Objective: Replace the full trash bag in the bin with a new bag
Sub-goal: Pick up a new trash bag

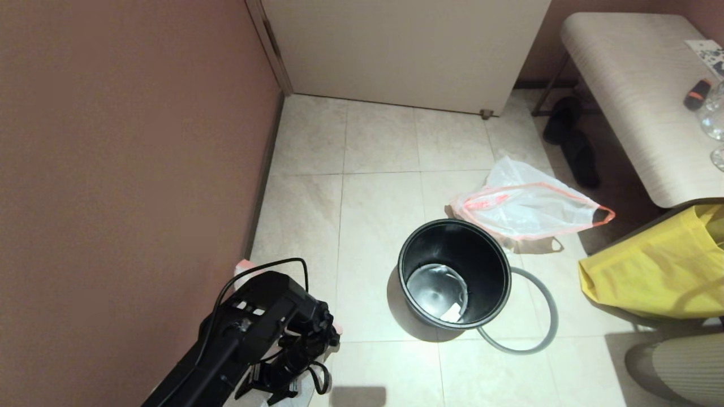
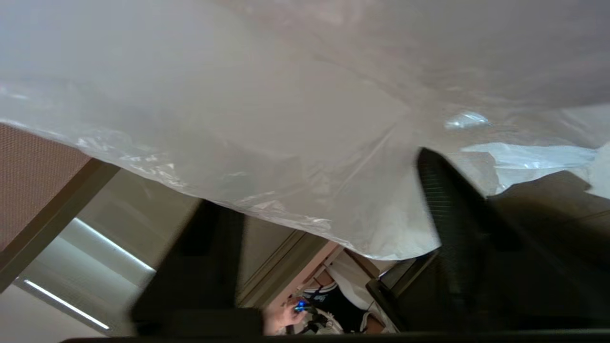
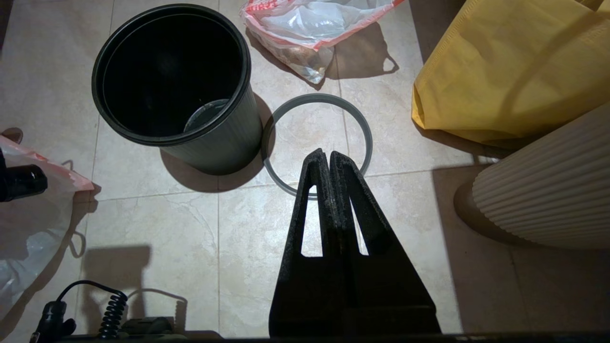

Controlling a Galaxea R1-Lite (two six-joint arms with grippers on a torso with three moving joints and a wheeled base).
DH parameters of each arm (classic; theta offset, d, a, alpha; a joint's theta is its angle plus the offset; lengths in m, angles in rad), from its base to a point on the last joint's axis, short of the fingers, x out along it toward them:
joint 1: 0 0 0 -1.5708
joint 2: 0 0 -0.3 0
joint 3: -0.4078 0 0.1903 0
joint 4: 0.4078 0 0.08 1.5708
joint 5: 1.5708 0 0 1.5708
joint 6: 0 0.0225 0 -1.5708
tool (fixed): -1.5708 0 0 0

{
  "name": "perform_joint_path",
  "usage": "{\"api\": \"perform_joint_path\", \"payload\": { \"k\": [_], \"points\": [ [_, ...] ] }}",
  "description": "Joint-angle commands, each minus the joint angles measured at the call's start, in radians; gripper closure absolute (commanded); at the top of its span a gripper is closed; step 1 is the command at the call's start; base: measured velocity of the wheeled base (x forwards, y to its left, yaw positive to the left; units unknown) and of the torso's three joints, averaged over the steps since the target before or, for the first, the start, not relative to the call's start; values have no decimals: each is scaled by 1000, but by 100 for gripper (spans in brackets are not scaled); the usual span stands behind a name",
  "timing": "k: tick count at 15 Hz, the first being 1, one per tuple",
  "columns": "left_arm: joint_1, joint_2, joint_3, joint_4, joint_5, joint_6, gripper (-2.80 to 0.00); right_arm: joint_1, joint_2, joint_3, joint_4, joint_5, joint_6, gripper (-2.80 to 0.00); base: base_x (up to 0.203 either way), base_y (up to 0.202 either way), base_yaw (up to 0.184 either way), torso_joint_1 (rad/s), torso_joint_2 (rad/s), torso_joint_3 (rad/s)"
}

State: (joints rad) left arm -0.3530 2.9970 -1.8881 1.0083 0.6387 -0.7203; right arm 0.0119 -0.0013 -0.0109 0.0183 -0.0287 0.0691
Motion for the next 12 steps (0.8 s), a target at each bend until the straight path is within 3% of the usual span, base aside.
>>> {"api": "perform_joint_path", "payload": {
  "k": [1, 12],
  "points": [
    [0, 14, -2, 7, 4, -4, 0, 0, 1, 0, 0, 0, 0, 0, 0, 0, 0, 0, 0, 0],
    [-1, -38, -4, 9, -9, -4, 0, 0, 1, 0, 0, 0, 0, 0, 0, 0, 0, 0, 0, 0]
  ]
}}
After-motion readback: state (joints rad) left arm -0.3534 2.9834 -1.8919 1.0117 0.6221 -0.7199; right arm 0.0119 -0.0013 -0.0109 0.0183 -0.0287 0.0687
